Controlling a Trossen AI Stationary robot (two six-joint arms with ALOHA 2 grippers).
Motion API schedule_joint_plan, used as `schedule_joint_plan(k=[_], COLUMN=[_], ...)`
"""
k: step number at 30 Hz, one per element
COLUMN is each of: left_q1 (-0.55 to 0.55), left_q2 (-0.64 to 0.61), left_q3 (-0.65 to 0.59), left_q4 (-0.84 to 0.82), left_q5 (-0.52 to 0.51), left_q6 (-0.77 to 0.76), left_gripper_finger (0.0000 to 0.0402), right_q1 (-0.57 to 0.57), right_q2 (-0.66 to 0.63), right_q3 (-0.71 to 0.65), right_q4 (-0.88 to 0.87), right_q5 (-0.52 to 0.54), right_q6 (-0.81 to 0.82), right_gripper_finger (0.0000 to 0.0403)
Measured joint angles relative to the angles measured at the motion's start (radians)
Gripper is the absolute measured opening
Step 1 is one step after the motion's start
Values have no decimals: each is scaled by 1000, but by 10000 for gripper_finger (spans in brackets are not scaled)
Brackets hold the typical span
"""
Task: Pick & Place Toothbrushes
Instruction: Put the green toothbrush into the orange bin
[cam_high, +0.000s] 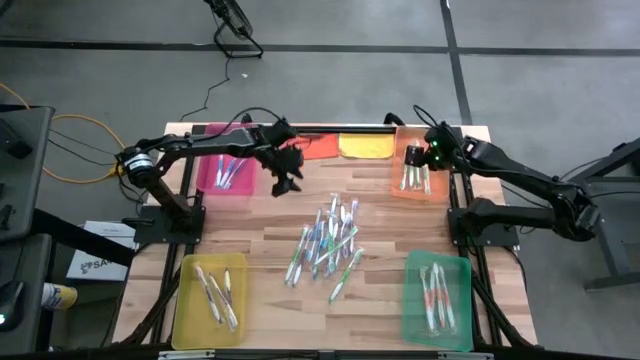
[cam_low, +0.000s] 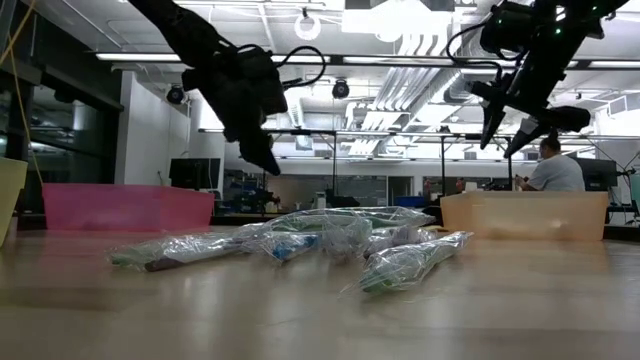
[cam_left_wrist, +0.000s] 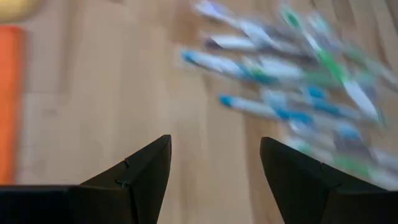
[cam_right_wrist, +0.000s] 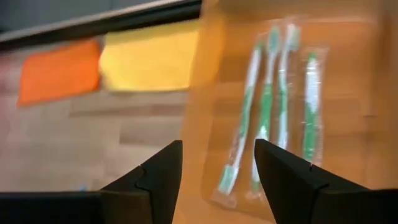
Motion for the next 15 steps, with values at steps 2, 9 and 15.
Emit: schedule_joint_plan(k=[2, 9, 15], left_q1=[-47, -249, -402], left_q2=[0, 0, 0], left_q3=[0, -3, -3], left_q4=[-60, -140, -139], left_q5=[-3, -96, -316], left_q6=[97, 158, -310], left_gripper_finger=[241, 241, 241], right_q1=[26, 159, 298], right_q2=[-11, -60, -106], right_q3=[0, 0, 0], right_q4=[0, -9, -10], right_q5=[-16, -56, -45], right_q6=[-43, -90, -32], right_gripper_finger=[190, 180, 175])
